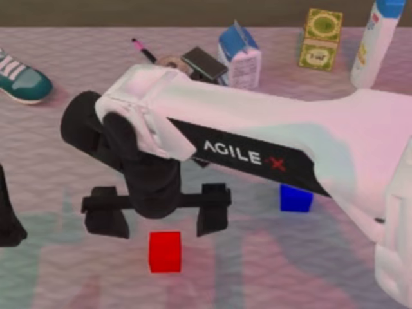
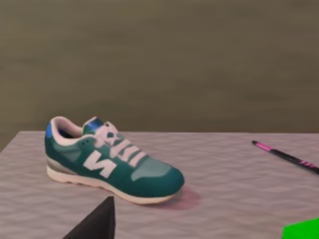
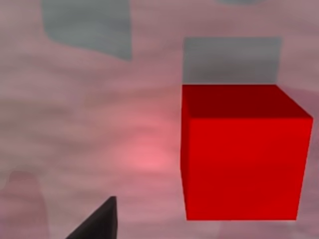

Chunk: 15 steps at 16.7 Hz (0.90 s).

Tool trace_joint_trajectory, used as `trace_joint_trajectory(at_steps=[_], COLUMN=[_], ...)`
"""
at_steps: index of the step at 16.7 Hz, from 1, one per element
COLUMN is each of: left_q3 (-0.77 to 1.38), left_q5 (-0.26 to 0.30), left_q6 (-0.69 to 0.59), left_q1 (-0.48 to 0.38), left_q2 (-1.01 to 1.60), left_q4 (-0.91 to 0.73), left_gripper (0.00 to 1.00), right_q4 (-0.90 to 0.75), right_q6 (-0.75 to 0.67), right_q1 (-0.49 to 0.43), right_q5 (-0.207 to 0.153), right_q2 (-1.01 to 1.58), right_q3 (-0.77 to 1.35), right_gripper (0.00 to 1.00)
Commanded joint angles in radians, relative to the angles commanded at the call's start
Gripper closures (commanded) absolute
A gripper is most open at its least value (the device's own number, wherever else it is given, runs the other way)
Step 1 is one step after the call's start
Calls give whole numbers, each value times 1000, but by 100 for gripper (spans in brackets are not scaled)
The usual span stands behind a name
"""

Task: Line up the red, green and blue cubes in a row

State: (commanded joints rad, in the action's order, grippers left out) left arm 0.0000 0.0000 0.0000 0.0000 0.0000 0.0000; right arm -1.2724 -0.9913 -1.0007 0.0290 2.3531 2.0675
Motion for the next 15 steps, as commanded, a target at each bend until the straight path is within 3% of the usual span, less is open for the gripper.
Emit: trace_joint_trajectory(at_steps=[8,15], left_q3=[9,335], left_q5=[4,89], left_q6=[7,217], left_q1=[-3,-78], left_q2=[10,370], left_q4=[-9,-294], left_gripper=[0,0], right_q4=[-46,130], right_q6=[7,179], right_q1=[8,151], right_q5=[4,86], right_q2=[-21,-363], right_q3=[38,-248], right_gripper=[0,0])
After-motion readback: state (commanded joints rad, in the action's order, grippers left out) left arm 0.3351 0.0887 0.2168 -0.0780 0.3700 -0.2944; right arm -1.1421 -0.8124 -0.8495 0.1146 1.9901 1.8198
